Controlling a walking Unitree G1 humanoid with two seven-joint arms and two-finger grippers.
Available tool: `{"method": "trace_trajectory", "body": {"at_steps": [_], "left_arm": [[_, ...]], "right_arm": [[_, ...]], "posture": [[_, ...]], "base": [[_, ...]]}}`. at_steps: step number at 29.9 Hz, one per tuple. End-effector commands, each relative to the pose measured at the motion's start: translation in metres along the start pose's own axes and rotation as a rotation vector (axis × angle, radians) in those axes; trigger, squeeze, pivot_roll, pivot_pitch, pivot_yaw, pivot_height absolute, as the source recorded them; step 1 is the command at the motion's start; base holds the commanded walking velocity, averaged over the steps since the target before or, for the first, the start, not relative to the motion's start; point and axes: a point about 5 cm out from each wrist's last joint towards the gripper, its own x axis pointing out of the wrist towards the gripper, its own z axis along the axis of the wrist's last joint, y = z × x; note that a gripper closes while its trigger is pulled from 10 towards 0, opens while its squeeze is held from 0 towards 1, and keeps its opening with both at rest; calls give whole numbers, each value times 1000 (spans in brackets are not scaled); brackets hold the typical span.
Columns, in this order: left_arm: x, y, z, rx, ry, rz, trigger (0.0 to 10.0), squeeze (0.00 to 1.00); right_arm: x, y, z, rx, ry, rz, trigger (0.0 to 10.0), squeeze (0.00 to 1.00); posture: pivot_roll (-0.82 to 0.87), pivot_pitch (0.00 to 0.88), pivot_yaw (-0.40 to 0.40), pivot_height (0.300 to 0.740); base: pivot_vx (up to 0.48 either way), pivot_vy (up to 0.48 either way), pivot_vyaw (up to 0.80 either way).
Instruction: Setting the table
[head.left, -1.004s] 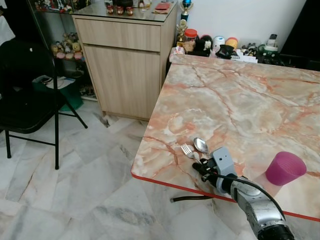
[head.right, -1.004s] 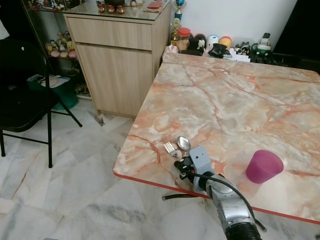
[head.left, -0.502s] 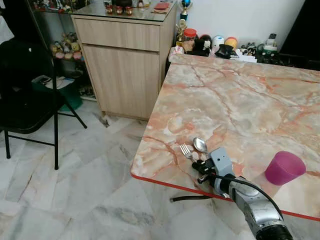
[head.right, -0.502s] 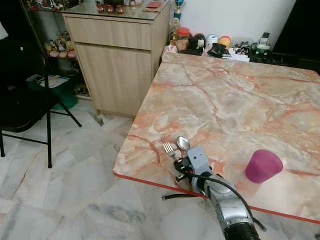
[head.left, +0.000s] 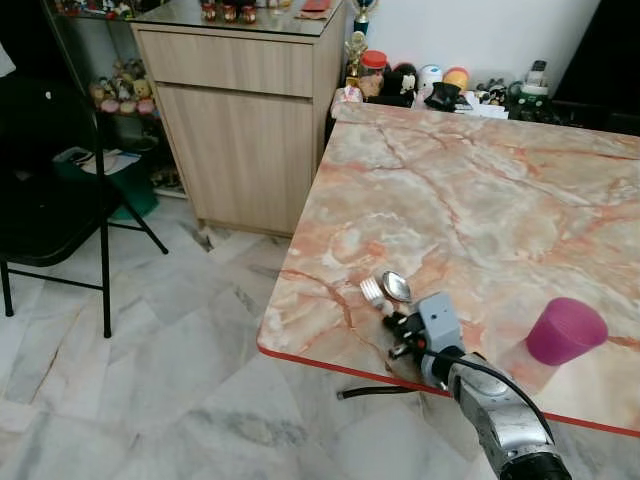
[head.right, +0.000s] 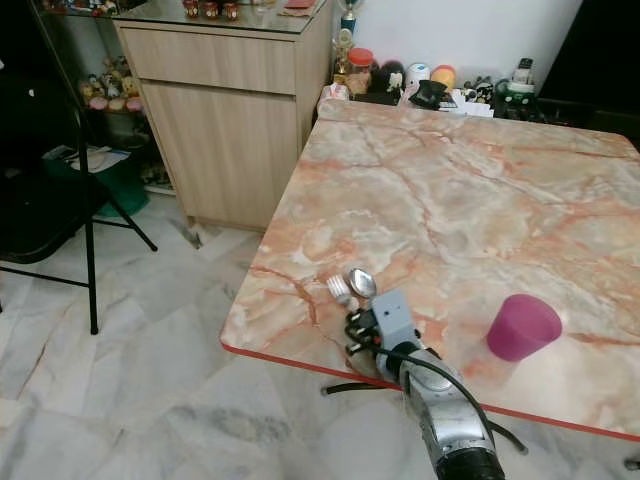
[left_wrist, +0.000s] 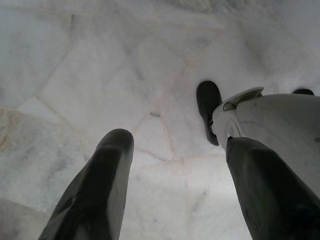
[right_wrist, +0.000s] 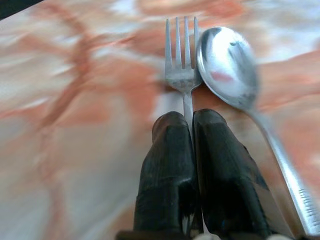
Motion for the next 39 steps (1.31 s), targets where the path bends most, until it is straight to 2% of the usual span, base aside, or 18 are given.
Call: {"method": "trace_trajectory", "body": {"at_steps": [1,3,5,7,13,17,20,27,28,31,36,39], "left_arm": [[-2,0,-8,-10,35,2,10000,0],[-1,-2,-6,-9,29,2,10000,0],[-1,-2,-6,-9,29,2,10000,0],[0,-3,-5,-5,29,4,10000,0],[0,-6,-6,-5,31,0,10000,0],[0,-5,-7,-6,31,2,10000,0],[-1,-4,-9,-9,29,9,10000,0],[0,-6,-7,16,24,5,10000,0],[4,-17,0,34,13,-10,10000,0],[8,-29,7,53,3,-23,10000,0],[8,-32,8,53,0,-26,10000,0],[8,-31,8,55,-1,-28,10000,0]], "right_arm": [[1,1,20,-2,-102,-27,10000,0],[1,3,44,-9,-217,-57,10000,0],[1,3,44,-9,-217,-57,10000,0],[0,7,62,-7,-310,-78,10000,0],[-1,16,73,-10,-362,-65,10000,0],[-7,13,86,-18,-434,-103,10000,0],[-20,5,98,-29,-508,-191,10000,0],[-34,0,104,-14,-557,-272,10000,0],[-38,-1,106,-12,-576,-295,10000,0],[-43,-3,109,13,-598,-338,10000,0],[-48,-2,110,42,-632,-354,10000,0],[-50,5,111,46,-662,-342,10000,0]], "posture": [[3,136,-13,740],[1,135,-15,740],[1,135,-15,740],[-3,131,-16,740],[0,126,-22,740],[-2,122,-26,740],[-2,108,-29,740],[-10,87,-26,740],[-15,79,-26,740],[-18,75,-26,740],[-24,54,-31,740],[-23,45,-30,740]], "base": [[0,0,0],[0,0,0],[0,0,0],[0,0,0],[0,0,0],[0,0,0],[0,0,0],[0,0,0],[0,0,0],[0,-349,0],[0,-480,-643],[0,-480,-244]]}}
